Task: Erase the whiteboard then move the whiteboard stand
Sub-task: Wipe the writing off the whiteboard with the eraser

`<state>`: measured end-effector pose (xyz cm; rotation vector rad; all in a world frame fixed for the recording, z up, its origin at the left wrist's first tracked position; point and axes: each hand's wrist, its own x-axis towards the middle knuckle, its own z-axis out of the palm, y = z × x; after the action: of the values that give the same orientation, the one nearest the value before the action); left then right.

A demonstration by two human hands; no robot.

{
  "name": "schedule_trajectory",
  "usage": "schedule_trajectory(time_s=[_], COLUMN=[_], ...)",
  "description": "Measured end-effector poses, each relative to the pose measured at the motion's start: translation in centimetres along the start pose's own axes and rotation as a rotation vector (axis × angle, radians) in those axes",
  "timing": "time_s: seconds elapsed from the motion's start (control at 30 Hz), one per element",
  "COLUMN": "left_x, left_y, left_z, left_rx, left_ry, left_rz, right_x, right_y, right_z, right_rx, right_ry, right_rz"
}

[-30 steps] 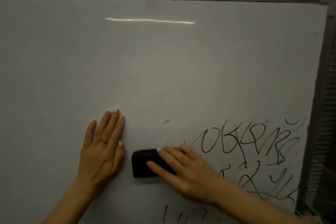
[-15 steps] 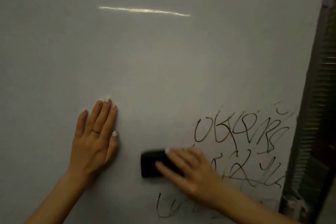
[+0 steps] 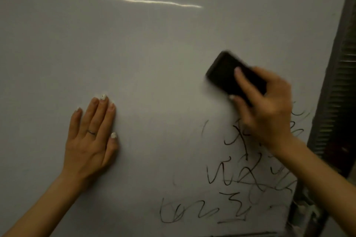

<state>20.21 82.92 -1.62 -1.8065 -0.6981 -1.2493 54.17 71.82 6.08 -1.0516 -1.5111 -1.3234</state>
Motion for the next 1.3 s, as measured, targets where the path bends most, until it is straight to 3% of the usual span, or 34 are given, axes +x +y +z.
schedule_trajectory(time_s=[0.1, 0.17, 0.43, 0.6, 0.67, 0.77, 0.93, 1.0, 1.07, 1.13, 1.3], left_x=[0.0, -0.2, -0.1, -0.1, 0.0, 0.0, -0.6, -0.6, -0.5, -0.4, -0.3], left_y=[0.2, 0.1, 1.1, 2.0, 1.7, 1.8, 1.6, 1.5, 1.6, 1.5, 1.2], left_z=[0.0, 0.1, 0.4, 0.6, 0.4, 0.2, -0.5, -0.9, -1.2, -1.4, -1.8], left_rx=[0.002, 0.001, -0.015, 0.012, -0.002, 0.008, 0.051, 0.056, 0.063, 0.071, 0.08], left_ry=[0.017, 0.017, -0.016, 0.01, 0.01, -0.012, -0.057, -0.065, -0.078, -0.093, -0.09], left_rz=[0.001, -0.005, -0.106, -0.146, -0.15, -0.181, -0.129, -0.132, -0.139, -0.131, -0.072], right_x=[0.1, -1.8, -12.6, -8.9, -5.6, -1.0, 2.8, 1.6, -1.2, -4.9, -10.3], right_y=[0.1, -1.6, -7.6, -3.8, -2.8, -2.5, -5.9, -8.8, -11.5, -13.3, -13.7], right_z=[0.0, 0.5, 1.8, 1.1, 1.3, 1.9, 3.1, 3.7, 4.4, 4.8, 4.5], right_rx=[-0.005, 0.018, 0.117, 0.144, 0.149, 0.149, 0.172, 0.216, 0.256, 0.279, 0.292], right_ry=[0.108, 0.108, -0.19, -0.329, -0.315, -0.218, 0.004, 0.035, -0.003, -0.08, -0.264], right_rz=[0.204, 0.191, -0.222, -0.655, -0.739, -0.639, -0.136, -0.017, -0.081, -0.266, -0.565])
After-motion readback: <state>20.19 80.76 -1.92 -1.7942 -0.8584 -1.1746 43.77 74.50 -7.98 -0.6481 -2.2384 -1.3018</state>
